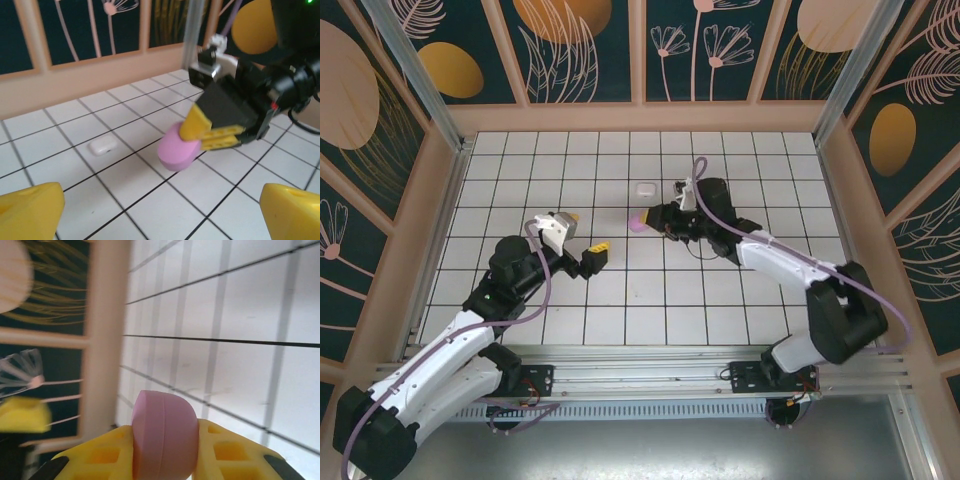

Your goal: Insert wireless bluetooth earbuds into charging case

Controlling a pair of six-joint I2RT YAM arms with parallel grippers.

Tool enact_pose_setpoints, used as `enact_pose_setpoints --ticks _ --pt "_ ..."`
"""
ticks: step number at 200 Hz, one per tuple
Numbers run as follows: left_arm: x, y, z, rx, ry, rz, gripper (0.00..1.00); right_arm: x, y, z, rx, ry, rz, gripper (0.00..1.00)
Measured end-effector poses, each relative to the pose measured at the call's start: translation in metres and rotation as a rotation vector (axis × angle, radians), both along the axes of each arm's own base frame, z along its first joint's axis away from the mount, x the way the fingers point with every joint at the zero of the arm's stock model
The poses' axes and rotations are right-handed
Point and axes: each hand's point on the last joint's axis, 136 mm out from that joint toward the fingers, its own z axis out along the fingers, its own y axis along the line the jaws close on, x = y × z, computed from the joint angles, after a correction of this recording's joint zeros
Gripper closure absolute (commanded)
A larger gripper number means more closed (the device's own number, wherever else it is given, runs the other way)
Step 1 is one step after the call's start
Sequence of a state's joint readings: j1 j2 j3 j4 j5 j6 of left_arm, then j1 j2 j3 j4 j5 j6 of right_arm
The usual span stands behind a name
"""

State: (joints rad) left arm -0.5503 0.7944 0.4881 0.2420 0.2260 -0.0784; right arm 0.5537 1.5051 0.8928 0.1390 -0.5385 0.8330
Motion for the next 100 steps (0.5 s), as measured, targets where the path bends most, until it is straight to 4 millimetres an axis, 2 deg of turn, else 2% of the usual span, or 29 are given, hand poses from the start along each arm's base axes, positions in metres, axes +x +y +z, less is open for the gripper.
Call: enact_pose_setpoints --ticks 26,54,77,100 --pt "0.006 0.008 -0.009 0.020 0.016 0.060 0.01 0.005 -0.001 -0.059 -0.093 0.086 0.003 0.79" --pt "0.009 0.014 -0.023 0.041 0.038 0.100 0.02 0.005 -0.001 -0.102 -0.149 0.137 0.025 0.77" --pt "0.009 0.017 -0.033 0.052 0.053 0.115 0.01 0.007 -0.004 -0.123 -0.170 0.157 0.037 0.72" --pt "0.011 0.020 -0.036 0.059 0.058 0.130 0.01 0.011 -0.006 -0.124 -0.166 0.141 0.043 0.63"
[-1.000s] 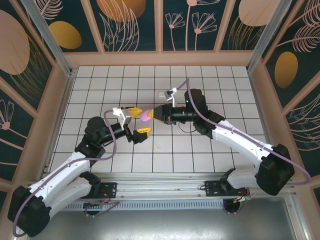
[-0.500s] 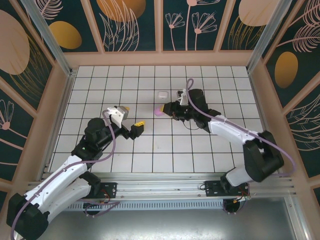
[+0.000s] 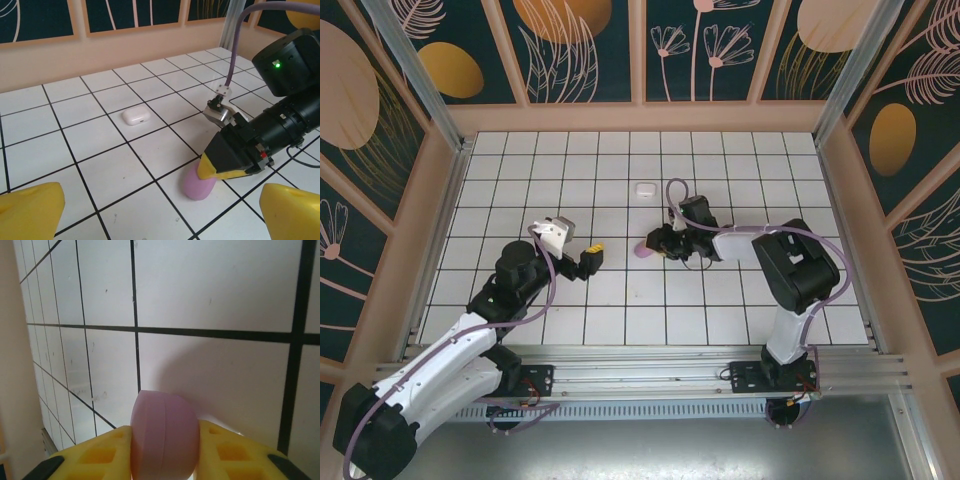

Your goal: Insert wireless bluetooth earbuds into charging case

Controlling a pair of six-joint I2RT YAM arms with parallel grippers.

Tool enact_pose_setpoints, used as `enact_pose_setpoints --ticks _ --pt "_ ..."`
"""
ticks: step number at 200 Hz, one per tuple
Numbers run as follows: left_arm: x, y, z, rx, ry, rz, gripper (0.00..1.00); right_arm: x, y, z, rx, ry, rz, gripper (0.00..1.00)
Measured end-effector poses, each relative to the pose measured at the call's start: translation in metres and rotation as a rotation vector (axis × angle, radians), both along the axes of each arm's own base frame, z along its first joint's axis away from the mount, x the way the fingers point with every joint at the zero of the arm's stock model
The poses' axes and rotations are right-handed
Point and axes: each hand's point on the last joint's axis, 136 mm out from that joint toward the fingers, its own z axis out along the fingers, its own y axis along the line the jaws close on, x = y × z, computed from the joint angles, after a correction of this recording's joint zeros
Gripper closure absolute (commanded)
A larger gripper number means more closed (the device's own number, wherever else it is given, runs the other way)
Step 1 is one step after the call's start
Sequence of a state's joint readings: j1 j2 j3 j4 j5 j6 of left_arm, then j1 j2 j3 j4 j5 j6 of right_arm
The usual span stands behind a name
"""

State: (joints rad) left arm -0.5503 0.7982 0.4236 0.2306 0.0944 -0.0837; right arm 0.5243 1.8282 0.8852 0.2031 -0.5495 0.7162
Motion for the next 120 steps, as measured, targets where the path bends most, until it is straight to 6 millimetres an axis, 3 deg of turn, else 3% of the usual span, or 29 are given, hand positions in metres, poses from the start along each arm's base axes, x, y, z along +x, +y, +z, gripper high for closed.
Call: enact_pose_setpoints --ticks 35,64,92,120 --pt "0.003 0.003 -0.003 0.006 0.009 0.022 0.01 0.000 -0.008 -0.008 -0.058 -0.010 -0.004 0.43" --pt "0.009 0.007 -0.010 0.026 0.022 0.061 0.02 -0.001 -0.024 0.006 -0.147 -0.059 -0.027 0.24" --pt "0.025 0.019 -0.020 0.056 0.055 0.129 0.01 0.007 -0.048 0.046 -0.250 -0.186 -0.081 0.11" --pt "0.062 0.060 -0.025 0.054 0.098 0.285 0.01 0.030 -0.084 0.110 -0.341 -0.409 -0.196 0.04"
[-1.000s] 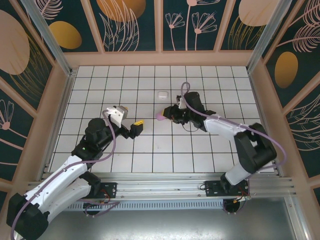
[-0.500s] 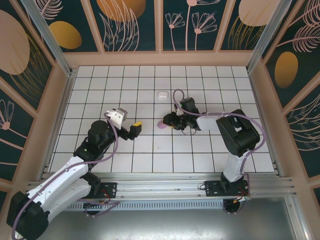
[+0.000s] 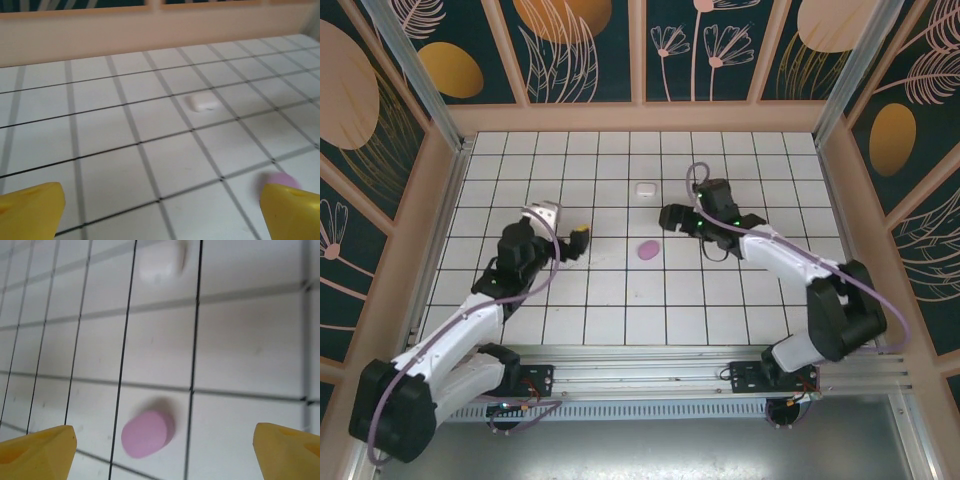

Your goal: Insert wireless bluetooth earbuds into charging case

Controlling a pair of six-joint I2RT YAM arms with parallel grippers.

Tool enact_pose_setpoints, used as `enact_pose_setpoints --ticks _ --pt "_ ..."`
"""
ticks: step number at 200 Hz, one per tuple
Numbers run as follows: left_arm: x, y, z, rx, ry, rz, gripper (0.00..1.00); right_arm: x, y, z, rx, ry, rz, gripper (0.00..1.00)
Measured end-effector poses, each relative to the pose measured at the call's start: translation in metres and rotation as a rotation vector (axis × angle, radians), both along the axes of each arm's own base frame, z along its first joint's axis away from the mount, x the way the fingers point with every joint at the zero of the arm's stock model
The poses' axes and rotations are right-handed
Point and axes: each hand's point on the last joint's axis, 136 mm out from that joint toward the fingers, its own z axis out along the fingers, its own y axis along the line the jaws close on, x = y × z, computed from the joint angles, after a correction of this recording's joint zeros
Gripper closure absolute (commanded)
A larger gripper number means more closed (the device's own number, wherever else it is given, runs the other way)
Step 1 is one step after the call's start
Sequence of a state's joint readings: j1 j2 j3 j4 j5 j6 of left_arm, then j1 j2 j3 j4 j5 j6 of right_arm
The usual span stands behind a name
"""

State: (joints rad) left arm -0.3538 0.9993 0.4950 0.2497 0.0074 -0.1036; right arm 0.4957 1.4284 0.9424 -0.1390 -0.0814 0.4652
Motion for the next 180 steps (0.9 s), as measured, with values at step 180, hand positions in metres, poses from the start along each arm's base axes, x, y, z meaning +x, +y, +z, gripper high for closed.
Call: enact_pose_setpoints --ticks 180 --pt "0.022 0.147 -0.064 0.117 -0.210 0.551 0.02 0.016 -0.232 -0.051 -0.315 -0.519 -0.435 0.01"
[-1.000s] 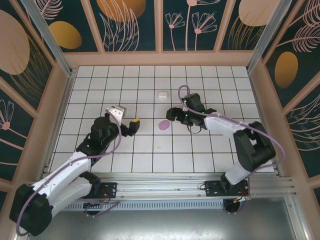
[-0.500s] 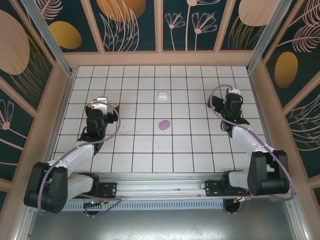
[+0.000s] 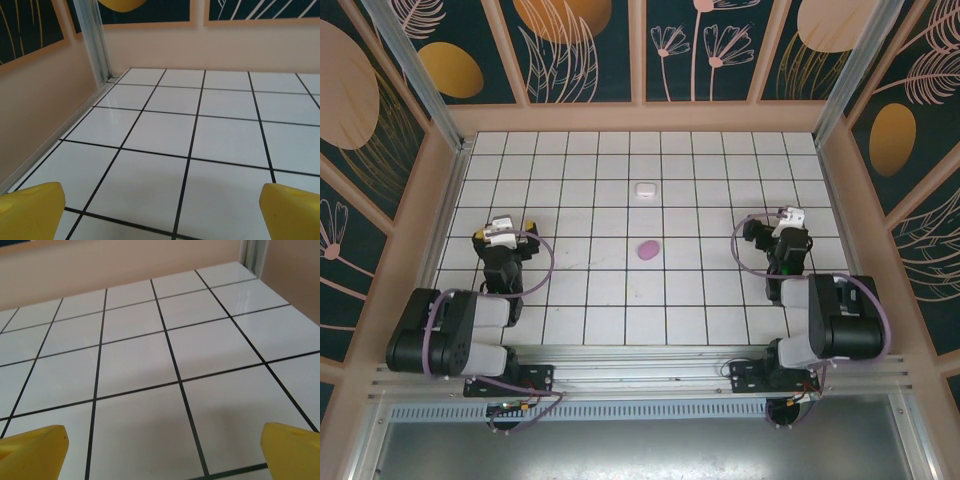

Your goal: Insert wireless bluetooth earbuds into charging case

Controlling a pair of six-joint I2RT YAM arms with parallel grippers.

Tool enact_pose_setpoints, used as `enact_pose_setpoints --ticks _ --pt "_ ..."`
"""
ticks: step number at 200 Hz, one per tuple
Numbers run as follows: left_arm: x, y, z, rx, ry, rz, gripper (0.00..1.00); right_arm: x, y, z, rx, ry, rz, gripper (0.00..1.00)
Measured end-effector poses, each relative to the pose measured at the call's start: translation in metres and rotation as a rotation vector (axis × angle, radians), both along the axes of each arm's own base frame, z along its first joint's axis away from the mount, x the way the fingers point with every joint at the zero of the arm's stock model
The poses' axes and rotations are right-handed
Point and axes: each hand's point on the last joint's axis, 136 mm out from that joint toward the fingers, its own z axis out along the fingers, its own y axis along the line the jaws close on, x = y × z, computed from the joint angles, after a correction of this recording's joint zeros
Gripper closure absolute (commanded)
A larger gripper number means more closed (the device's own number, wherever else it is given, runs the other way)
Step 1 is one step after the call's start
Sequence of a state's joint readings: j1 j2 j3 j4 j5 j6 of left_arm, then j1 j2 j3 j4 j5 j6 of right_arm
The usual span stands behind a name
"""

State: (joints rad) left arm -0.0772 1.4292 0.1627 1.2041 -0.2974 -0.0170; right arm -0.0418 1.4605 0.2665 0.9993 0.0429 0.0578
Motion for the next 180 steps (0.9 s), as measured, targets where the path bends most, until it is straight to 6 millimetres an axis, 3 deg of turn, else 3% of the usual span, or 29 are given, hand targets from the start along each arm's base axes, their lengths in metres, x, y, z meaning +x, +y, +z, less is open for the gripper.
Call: enact_pose_setpoints --ticks 31,78,180 --pt "0.006 -0.007 -0.007 -0.012 -0.004 -0.052 0.01 -0.003 0.003 -0.010 0.003 -0.014 0.019 0.01" --pt "0.019 -0.008 0.007 -0.033 -0.044 -0.088 0.02 0.000 0.005 0.004 -0.013 -0.075 0.030 0.01" --pt "0.019 -0.009 0.006 -0.040 -0.041 -0.090 0.01 0.001 0.008 0.008 -0.022 -0.087 0.044 0.01"
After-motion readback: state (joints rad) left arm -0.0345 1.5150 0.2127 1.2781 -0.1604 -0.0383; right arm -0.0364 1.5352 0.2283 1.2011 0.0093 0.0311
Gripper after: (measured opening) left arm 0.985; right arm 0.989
